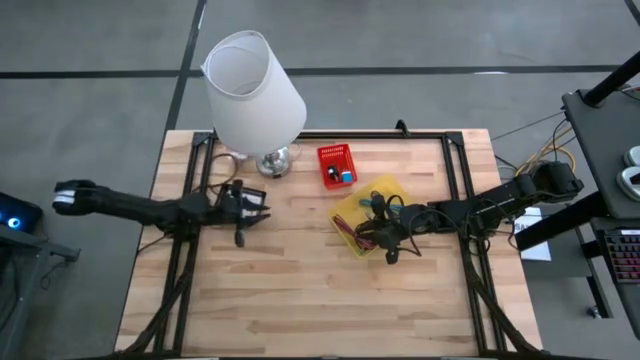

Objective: Pick and place items into bin
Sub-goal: Return to Home Position

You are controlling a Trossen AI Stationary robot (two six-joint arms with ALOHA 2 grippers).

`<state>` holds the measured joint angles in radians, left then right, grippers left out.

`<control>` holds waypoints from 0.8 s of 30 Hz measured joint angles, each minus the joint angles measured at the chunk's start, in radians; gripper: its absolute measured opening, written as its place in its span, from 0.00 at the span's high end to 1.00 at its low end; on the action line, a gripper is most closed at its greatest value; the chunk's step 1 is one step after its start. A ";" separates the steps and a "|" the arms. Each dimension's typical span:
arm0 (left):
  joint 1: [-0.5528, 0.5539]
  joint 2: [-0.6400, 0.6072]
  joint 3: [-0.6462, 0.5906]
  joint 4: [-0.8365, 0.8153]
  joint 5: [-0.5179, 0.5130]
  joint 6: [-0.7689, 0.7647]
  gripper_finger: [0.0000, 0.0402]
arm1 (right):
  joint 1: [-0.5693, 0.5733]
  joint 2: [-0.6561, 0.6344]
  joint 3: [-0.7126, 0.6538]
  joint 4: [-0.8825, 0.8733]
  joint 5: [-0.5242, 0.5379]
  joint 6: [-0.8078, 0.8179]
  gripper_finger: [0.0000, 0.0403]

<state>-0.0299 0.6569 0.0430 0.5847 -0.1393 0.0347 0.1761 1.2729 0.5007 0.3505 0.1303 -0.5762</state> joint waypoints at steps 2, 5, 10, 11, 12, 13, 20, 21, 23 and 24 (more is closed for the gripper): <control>0.000 -0.084 -0.024 -0.048 0.001 -0.004 0.83 | 0.000 0.000 0.000 0.001 0.000 0.001 0.86; 0.000 -0.172 -0.034 -0.154 0.000 -0.023 0.83 | 0.000 0.000 0.000 0.001 0.000 0.002 0.86; 0.000 -0.274 -0.034 -0.312 -0.001 0.019 0.83 | 0.000 0.000 0.000 0.015 0.000 0.023 0.86; 0.000 -0.299 -0.035 -0.335 -0.002 0.031 0.83 | 0.000 0.000 0.000 0.029 0.000 0.024 0.86; 0.000 -0.326 -0.035 -0.353 -0.006 0.039 0.83 | 0.000 0.000 0.000 0.045 0.000 0.028 0.86; 0.000 -0.351 -0.035 -0.370 -0.010 0.045 0.83 | 0.000 0.000 0.000 0.058 0.000 0.039 0.86; 0.000 -0.475 -0.035 -0.498 -0.014 0.049 0.83 | -0.030 -0.002 0.000 0.212 0.026 0.219 0.87; 0.000 -0.486 -0.035 -0.516 -0.013 0.050 0.83 | -0.045 -0.003 0.001 0.226 0.026 0.245 0.88; 0.000 -0.508 -0.036 -0.537 -0.014 0.049 0.83 | -0.083 -0.003 -0.005 0.222 0.026 0.270 0.90; 0.000 -0.518 -0.036 -0.540 -0.013 0.049 0.83 | -0.107 -0.003 -0.017 0.217 0.026 0.283 0.91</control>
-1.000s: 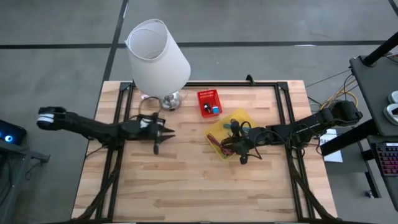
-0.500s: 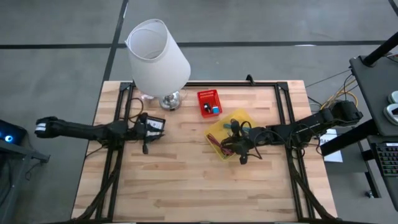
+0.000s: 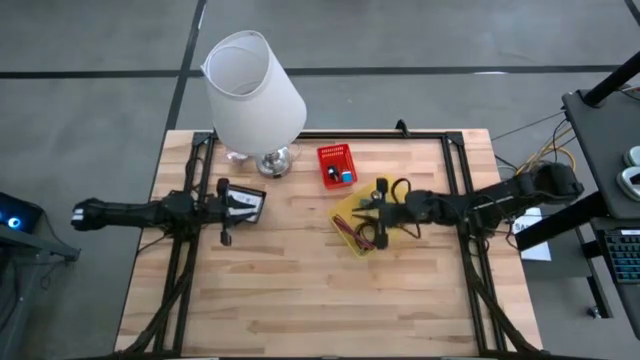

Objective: Pick and place items into bin
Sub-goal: Return to Home Position

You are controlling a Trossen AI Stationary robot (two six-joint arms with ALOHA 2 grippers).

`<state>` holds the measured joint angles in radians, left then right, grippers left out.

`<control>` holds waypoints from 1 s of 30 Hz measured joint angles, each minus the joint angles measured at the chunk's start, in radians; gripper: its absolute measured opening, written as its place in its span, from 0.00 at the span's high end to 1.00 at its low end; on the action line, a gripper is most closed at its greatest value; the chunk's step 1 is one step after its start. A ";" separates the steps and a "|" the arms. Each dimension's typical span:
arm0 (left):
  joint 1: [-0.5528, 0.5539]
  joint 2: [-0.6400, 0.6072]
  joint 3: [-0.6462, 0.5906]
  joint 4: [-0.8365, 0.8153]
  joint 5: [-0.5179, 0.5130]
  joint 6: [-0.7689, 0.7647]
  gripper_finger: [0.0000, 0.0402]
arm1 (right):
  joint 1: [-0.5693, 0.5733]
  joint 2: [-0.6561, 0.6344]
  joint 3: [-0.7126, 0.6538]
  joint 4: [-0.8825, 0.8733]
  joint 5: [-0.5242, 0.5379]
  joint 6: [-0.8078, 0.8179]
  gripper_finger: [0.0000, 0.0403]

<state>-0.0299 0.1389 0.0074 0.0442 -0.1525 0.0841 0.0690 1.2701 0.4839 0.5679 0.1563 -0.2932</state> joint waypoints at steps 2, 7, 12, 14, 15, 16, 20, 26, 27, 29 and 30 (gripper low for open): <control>0.000 -0.011 0.000 -0.002 0.001 0.001 0.83 | -0.056 0.000 -0.021 -0.008 -0.001 0.033 0.92; 0.000 -0.015 -0.001 -0.003 0.000 0.029 0.83 | -0.197 -0.075 -0.121 -0.016 -0.061 0.137 0.95; 0.000 0.000 -0.001 -0.004 0.000 0.029 0.83 | -0.263 -0.268 -0.246 -0.018 -0.234 0.191 0.98; 0.000 0.004 -0.001 -0.005 0.000 0.028 0.83 | -0.263 -0.375 -0.296 -0.041 -0.234 0.197 0.98; 0.000 0.004 -0.001 -0.005 0.000 0.028 0.83 | -0.259 -0.428 -0.321 -0.058 -0.237 0.197 0.98; 0.000 0.004 -0.002 -0.006 0.000 0.028 0.83 | -0.255 -0.487 -0.343 -0.079 -0.241 0.197 0.98; 0.000 -0.002 -0.002 -0.007 0.000 0.027 0.83 | -0.250 -0.734 -0.412 -0.147 -0.244 0.227 0.98; 0.001 -0.004 -0.002 -0.008 -0.003 -0.019 0.83 | -0.250 -1.056 -0.445 -0.429 -0.241 0.218 0.98; 0.002 -0.004 -0.002 -0.008 -0.003 -0.026 0.83 | -0.250 -1.106 -0.442 -0.491 -0.239 0.217 0.98; 0.002 -0.002 -0.002 -0.009 -0.003 -0.027 0.83 | -0.250 -1.195 -0.429 -0.595 -0.244 0.242 0.98; 0.002 -0.003 -0.002 -0.009 -0.003 -0.027 0.83 | -0.250 -1.239 -0.425 -0.639 -0.256 0.257 0.98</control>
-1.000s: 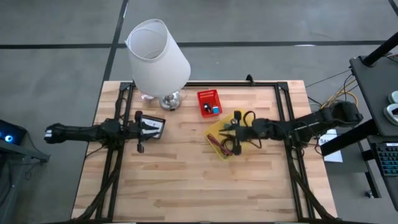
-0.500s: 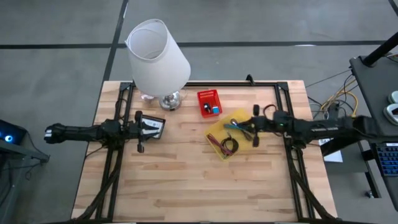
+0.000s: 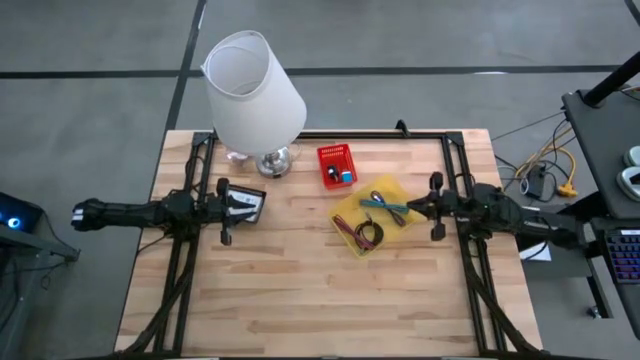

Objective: Pick and place items into bin
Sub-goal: Return to Home Position

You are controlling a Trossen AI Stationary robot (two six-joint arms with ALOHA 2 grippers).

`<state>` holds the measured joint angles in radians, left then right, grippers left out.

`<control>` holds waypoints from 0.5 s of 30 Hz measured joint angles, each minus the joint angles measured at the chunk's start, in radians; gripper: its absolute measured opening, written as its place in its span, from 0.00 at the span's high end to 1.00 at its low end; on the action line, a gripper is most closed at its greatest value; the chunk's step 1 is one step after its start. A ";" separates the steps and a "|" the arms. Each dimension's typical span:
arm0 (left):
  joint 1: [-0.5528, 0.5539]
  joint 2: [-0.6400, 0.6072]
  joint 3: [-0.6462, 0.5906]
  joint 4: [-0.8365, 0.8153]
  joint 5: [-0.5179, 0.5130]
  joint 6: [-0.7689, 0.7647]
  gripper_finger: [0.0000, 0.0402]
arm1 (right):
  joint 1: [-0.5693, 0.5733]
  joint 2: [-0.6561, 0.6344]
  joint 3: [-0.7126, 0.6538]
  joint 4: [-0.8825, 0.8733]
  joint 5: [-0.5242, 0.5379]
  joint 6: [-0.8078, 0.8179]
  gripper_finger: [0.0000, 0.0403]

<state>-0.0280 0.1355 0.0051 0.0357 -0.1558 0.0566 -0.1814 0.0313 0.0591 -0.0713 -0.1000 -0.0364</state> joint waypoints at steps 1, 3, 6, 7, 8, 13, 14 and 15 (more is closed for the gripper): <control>0.000 -0.001 0.000 0.000 0.000 0.000 0.83 | 0.000 -0.032 0.001 -0.041 -0.015 0.007 0.98; 0.000 0.004 0.000 -0.001 0.001 -0.007 0.83 | 0.000 -0.030 0.002 -0.045 -0.043 0.015 0.98; 0.000 0.014 0.000 -0.001 -0.006 -0.040 0.83 | 0.000 -0.009 0.000 -0.031 -0.058 0.006 0.98; 0.000 0.017 0.000 -0.002 -0.006 -0.048 0.83 | 0.000 -0.003 -0.004 -0.027 -0.056 0.006 0.98; 0.000 0.020 0.000 -0.002 -0.007 -0.055 0.83 | 0.000 -0.001 -0.008 -0.019 -0.056 0.004 0.98; 0.000 0.061 0.000 -0.001 -0.008 -0.066 0.83 | 0.000 0.011 -0.014 0.001 -0.058 -0.013 0.98; 0.000 0.066 0.000 -0.001 -0.008 -0.056 0.83 | 0.000 0.016 -0.014 0.001 -0.058 -0.018 0.98; 0.000 0.070 0.000 -0.001 -0.009 -0.053 0.83 | 0.000 0.018 -0.014 0.001 -0.058 -0.021 0.98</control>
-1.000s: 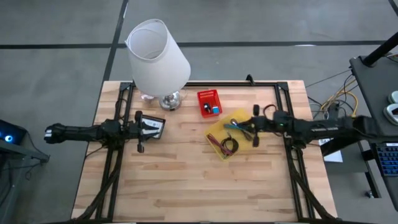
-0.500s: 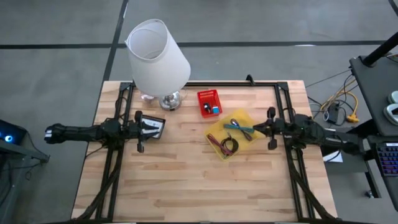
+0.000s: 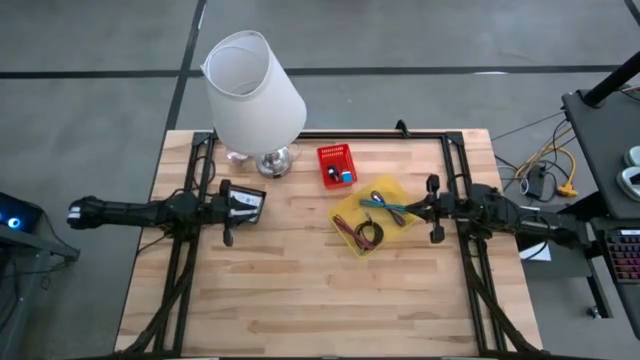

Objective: Pick and place items into bin
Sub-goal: Return to Home Position

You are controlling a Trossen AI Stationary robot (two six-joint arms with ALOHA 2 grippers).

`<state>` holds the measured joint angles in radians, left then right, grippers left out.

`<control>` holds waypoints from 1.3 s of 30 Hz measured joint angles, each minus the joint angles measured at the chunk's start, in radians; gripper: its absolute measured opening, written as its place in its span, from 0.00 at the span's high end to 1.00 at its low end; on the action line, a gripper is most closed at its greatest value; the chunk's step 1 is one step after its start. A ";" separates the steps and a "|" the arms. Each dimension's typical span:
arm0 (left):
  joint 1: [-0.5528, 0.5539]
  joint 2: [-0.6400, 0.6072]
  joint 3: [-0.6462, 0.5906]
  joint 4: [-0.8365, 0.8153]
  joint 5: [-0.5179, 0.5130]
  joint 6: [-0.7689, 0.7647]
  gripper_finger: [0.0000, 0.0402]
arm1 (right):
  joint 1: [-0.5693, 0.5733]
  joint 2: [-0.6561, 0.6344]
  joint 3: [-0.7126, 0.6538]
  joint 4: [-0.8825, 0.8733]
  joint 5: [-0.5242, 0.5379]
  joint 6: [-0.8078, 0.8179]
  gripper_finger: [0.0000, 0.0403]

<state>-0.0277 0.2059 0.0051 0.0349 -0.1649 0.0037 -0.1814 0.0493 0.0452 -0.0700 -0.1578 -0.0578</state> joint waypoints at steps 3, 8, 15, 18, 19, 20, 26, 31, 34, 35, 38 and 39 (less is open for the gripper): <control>0.000 0.014 0.000 0.002 -0.001 0.002 0.83 | 0.000 0.011 0.000 -0.001 0.000 0.006 0.98; 0.000 0.016 0.000 0.006 -0.001 0.002 0.83 | 0.000 0.025 0.000 -0.001 0.000 -0.016 0.98; 0.000 -0.004 0.000 0.013 -0.001 0.031 0.83 | 0.000 0.025 0.000 0.000 0.000 -0.023 0.98; 0.000 -0.019 0.000 0.013 0.000 0.032 0.83 | 0.000 0.025 0.000 0.000 0.000 -0.024 0.98; 0.000 -0.025 0.000 0.016 0.000 0.029 0.83 | 0.000 0.025 0.000 0.000 0.000 -0.023 0.98; 0.000 -0.032 0.000 0.022 0.006 0.029 0.83 | 0.000 0.025 0.000 0.000 0.000 -0.024 0.98; 0.000 -0.094 0.000 0.025 0.027 0.034 0.83 | 0.000 0.025 0.000 0.000 0.000 -0.024 0.98; 0.000 -0.109 0.000 0.029 0.028 0.029 0.83 | 0.000 0.025 0.000 0.000 0.000 -0.023 0.98; 0.000 -0.106 0.000 0.029 0.028 0.029 0.83 | 0.000 0.025 0.000 0.000 0.000 -0.024 0.98; 0.000 -0.104 0.000 0.029 0.028 0.029 0.83 | 0.000 0.025 0.000 0.000 0.000 -0.023 0.98; 0.000 -0.096 0.000 0.030 0.029 0.029 0.83 | 0.000 0.025 0.000 0.001 0.000 -0.023 0.98; 0.000 -0.093 0.000 0.030 0.029 0.029 0.83 | 0.000 0.025 0.000 0.000 0.000 -0.023 0.98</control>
<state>-0.0277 0.1129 0.0051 0.0647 -0.1364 0.0326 -0.1814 0.0738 0.0452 -0.0696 -0.1574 -0.0806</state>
